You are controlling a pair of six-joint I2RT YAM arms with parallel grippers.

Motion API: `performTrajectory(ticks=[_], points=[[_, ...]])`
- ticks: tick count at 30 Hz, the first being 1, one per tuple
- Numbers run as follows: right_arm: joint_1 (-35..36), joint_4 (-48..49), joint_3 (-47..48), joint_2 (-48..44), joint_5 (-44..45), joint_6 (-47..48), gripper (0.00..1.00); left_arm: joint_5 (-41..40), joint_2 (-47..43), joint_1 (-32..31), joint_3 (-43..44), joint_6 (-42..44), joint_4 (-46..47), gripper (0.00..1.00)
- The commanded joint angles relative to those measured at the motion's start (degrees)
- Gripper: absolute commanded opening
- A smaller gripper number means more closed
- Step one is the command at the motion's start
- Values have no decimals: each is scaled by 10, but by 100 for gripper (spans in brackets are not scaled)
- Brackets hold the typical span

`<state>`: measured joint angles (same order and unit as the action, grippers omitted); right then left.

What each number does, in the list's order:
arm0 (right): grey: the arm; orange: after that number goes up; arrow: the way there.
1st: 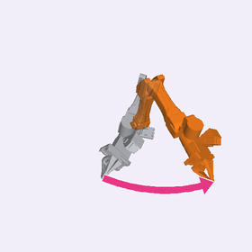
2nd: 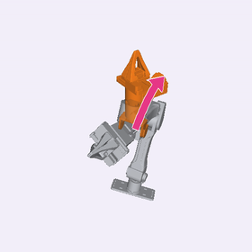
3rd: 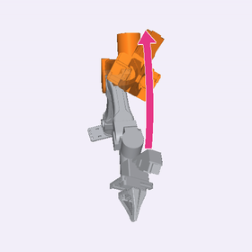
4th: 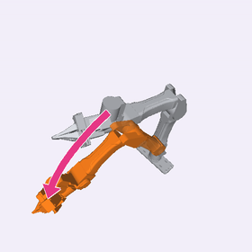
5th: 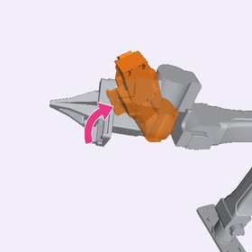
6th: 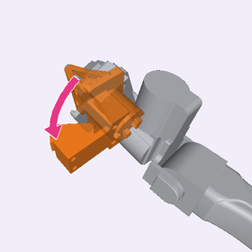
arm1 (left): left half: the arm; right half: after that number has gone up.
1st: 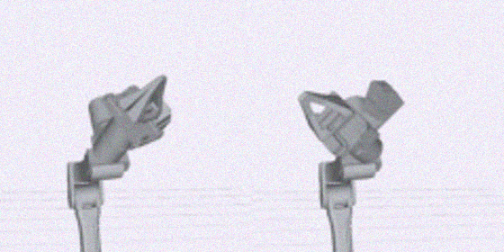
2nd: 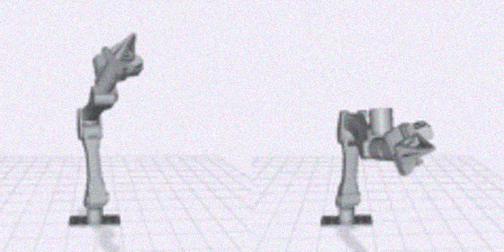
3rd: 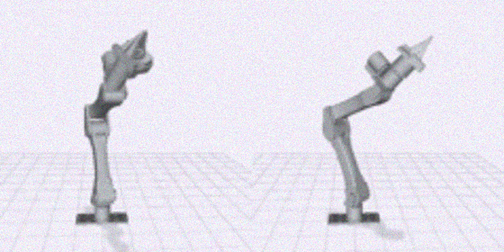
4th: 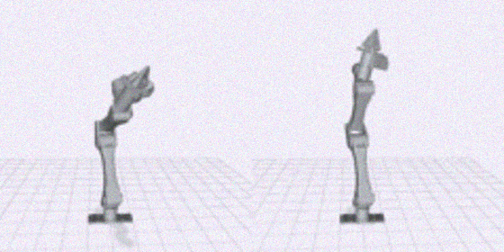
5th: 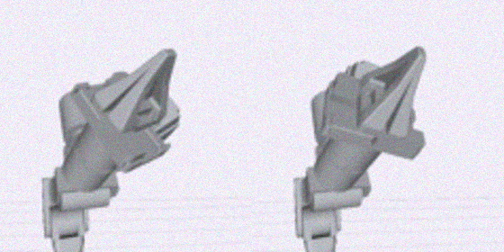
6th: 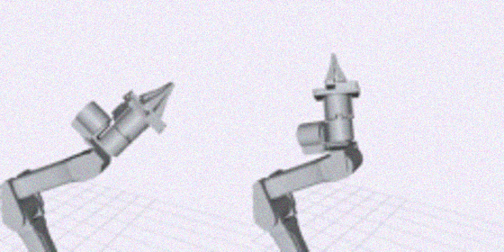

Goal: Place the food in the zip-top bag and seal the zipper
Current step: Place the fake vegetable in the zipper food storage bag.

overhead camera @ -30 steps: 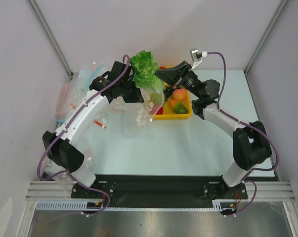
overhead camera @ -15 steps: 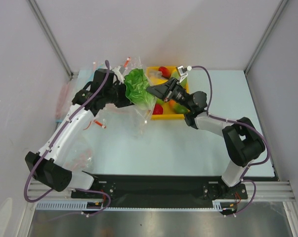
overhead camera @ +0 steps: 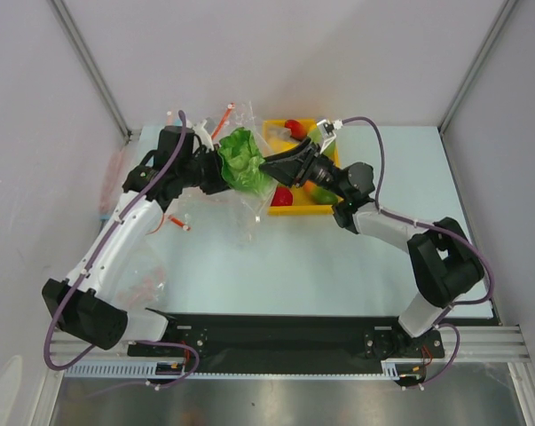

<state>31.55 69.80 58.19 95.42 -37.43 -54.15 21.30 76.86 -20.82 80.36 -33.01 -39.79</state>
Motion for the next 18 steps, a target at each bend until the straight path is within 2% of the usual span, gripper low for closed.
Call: performTrajectory(ticks=[1,3,6,9,14,18], points=[[8,-76,10,-37,-29,82,54,30,-34,3,10,-6,56,0],[8,-107,11,-51,-20,105,55,26,-35,3,11,-3,57,0],[9,-256,24,-91,16,181,57,25,-38,3,9,2,62,0],[10,-332,30,-116,31,228,57,25,-43,3,8,1,71,0],[9,-367,11,-147,62,242,57,16,-45,3,8,5,75,0],[9,-469,43,-154,82,273,56,15,-45,3,2,8,79,0]])
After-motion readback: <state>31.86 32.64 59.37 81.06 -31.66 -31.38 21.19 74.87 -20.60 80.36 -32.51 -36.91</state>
